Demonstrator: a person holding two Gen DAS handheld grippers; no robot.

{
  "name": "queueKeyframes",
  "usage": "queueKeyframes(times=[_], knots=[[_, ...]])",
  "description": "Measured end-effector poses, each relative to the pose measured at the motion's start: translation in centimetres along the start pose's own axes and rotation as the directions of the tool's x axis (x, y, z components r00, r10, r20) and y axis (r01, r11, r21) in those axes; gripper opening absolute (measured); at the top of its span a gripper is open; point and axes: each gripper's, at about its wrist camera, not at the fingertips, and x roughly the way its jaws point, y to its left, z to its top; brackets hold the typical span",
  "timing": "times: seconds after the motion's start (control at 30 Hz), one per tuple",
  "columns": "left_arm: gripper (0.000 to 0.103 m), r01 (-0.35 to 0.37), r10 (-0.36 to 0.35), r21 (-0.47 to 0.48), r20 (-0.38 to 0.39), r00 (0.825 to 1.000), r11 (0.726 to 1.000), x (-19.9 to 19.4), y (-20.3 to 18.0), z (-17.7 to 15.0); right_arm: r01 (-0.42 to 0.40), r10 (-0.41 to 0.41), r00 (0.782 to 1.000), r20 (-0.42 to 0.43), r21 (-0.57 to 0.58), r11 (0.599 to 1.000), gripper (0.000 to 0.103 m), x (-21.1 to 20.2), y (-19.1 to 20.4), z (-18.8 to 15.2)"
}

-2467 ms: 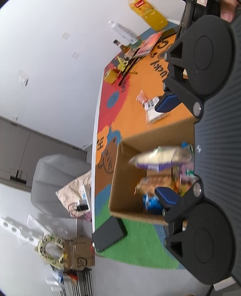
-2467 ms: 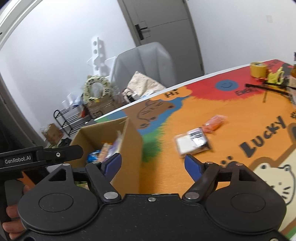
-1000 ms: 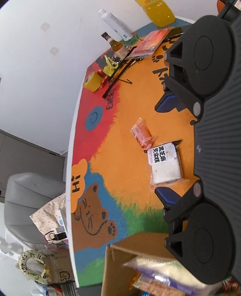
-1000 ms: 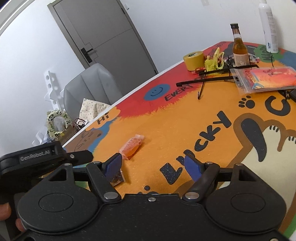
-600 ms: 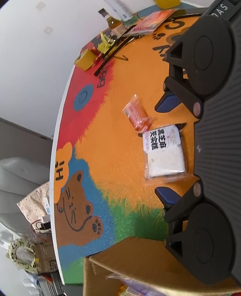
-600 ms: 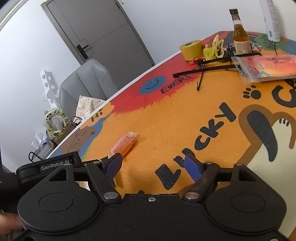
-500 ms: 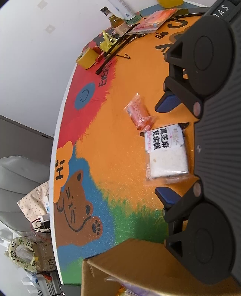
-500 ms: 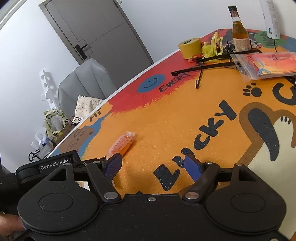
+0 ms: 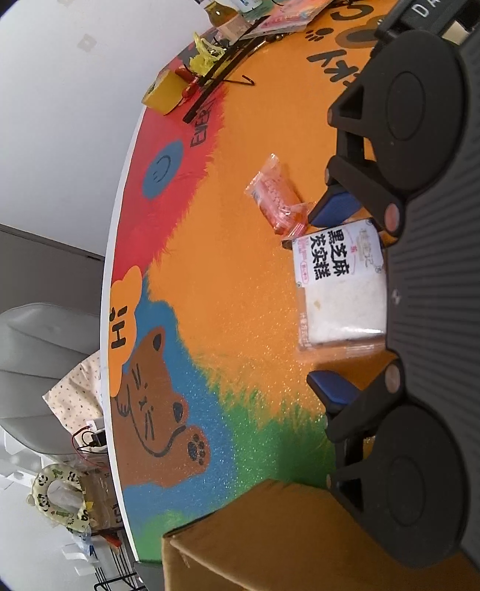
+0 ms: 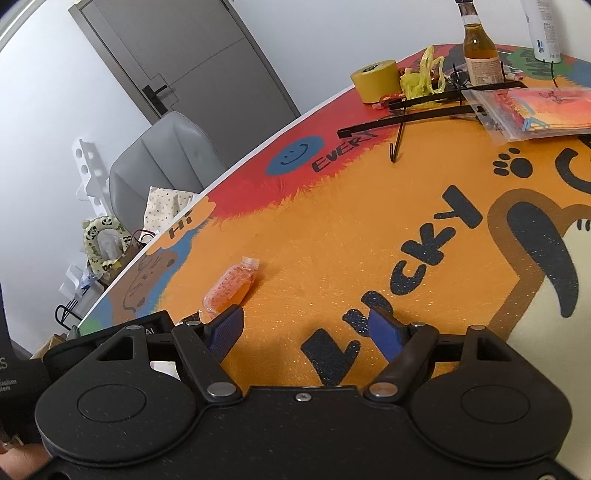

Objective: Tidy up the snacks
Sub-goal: 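Grasp the white bread pack with the left gripper while the right grasps the orange jelly pack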

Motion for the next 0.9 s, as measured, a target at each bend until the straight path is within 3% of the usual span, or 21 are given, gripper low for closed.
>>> queueKeyframes(times=[0.1,0.2,0.9], knots=[[0.063,0.011,-0.011,-0.009,0.002,1.0,1.0,-0.2,0.3,0.2,0.001,-0.001,1.0,0.0,-0.006,1.0,0.076,0.4,0.3,0.1],[0.057,0.026,-0.026,-0.029,-0.006,1.0,0.999,-0.3,0.9,0.6,-0.005,0.005,1.0,-0.002,-0.01,1.0,0.076,1.0,0.9,0.1],[0.055,0.041,-0.032,-0.109,0.087,0.996,0.993,-2.2,4.1,3.7,-0.02,0.02,1.0,-0.005,-0.1,0.995,0.067,5.8,6.9,2.0]])
